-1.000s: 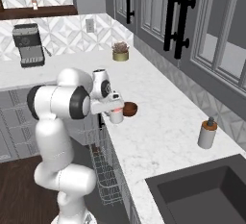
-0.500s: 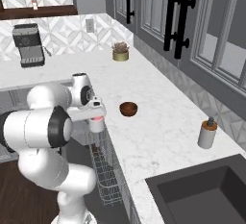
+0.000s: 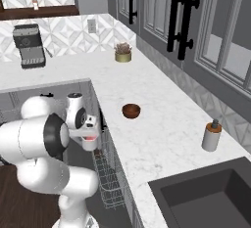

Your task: Pick up the cup and bowl from the counter, place them in the dishwasher, and close the dishwasher door.

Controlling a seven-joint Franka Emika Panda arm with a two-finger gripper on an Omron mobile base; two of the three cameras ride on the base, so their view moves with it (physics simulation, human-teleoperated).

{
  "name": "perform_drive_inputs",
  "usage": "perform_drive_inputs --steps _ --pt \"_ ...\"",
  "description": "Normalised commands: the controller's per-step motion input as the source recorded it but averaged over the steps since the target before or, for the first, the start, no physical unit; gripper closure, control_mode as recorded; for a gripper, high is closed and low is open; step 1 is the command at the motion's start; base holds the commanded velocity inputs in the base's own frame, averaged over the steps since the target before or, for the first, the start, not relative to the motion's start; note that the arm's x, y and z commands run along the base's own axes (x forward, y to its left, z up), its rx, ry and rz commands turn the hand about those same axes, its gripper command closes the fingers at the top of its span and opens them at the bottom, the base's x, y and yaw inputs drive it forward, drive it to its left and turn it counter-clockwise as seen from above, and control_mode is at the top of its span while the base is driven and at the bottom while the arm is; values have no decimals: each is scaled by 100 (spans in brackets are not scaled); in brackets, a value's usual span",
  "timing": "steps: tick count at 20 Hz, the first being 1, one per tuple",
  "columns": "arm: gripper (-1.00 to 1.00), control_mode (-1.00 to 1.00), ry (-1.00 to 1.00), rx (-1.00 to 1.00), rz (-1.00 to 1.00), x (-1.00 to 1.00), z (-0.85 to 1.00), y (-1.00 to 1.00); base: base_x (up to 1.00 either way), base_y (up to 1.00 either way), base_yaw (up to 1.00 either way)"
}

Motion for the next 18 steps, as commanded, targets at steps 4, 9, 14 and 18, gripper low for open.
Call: perform_drive_inputs --steps 4,9,14,18 --pt "100 -100 0 5 -42 42 -69 16 0 0 0" --pt "100 -100 -4 3 -34 54 -57 22 0 0 0" --pt "100 -100 -2 -2 -37 50 -20 31 0 0 0" --pt "100 -100 7 1 -17 52 -4 -5 0 0 0"
